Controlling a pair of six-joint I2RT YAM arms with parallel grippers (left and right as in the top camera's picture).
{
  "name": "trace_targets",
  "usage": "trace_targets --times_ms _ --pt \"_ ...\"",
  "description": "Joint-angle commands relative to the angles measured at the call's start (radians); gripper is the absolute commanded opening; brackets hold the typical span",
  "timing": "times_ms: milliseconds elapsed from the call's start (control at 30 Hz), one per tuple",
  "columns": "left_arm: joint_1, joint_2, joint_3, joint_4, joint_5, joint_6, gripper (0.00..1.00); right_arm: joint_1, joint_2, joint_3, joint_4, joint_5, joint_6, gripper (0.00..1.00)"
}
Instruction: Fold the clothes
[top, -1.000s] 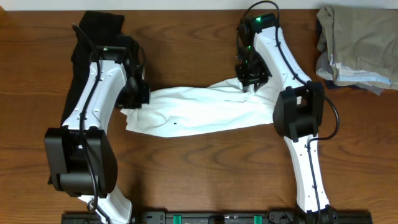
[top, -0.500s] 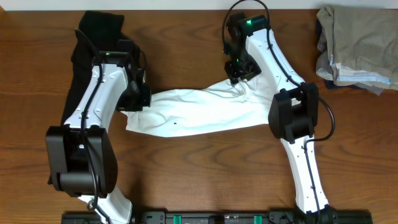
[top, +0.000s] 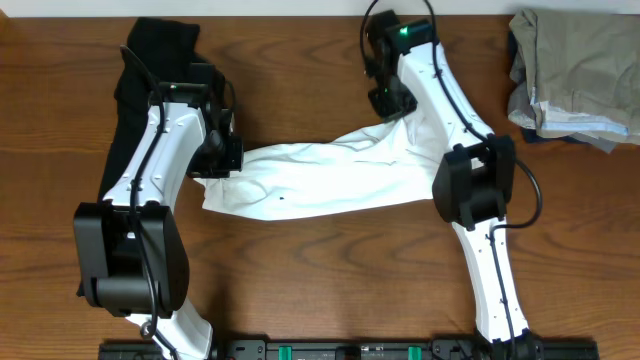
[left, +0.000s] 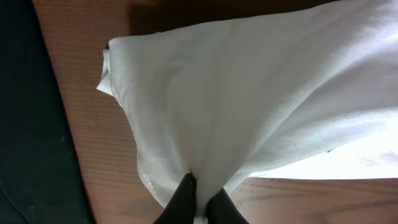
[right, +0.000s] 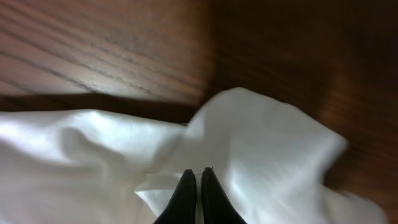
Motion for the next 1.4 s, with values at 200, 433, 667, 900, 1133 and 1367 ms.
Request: trace_targets --times_ms 200,433,667,900,1133,1367 --pt "0.008 -0.006 -0.004 -0.003 0.008 -0.013 0.07 -0.024 -0.151 0.084 -0.156 0.001 0.127 0.01" --pt "0.011 -0.006 -0.004 -0.003 0.007 -0.013 0.06 -0.032 -0.181 0.072 -0.227 -0.02 0.21 0.01" --pt "0.011 -0.006 -0.004 -0.007 0.007 -0.013 0.06 -0.032 -0.299 -0.097 -0.227 -0.021 0.251 0.01" --pt "0.011 -0.006 -0.004 -0.006 0.006 -0.013 0.06 -0.032 -0.484 -0.457 -0.116 0.051 0.327 0.01" --pt "0.011 -0.006 -0.004 -0.006 0.006 -0.013 0.06 -0.032 -0.566 -0.842 0.021 -0.019 0.337 0.09" --pt "0.011 -0.006 -0.004 0.006 0.006 -0.012 0.06 -0.032 -0.567 -0.961 0.1 -0.013 0.325 0.13"
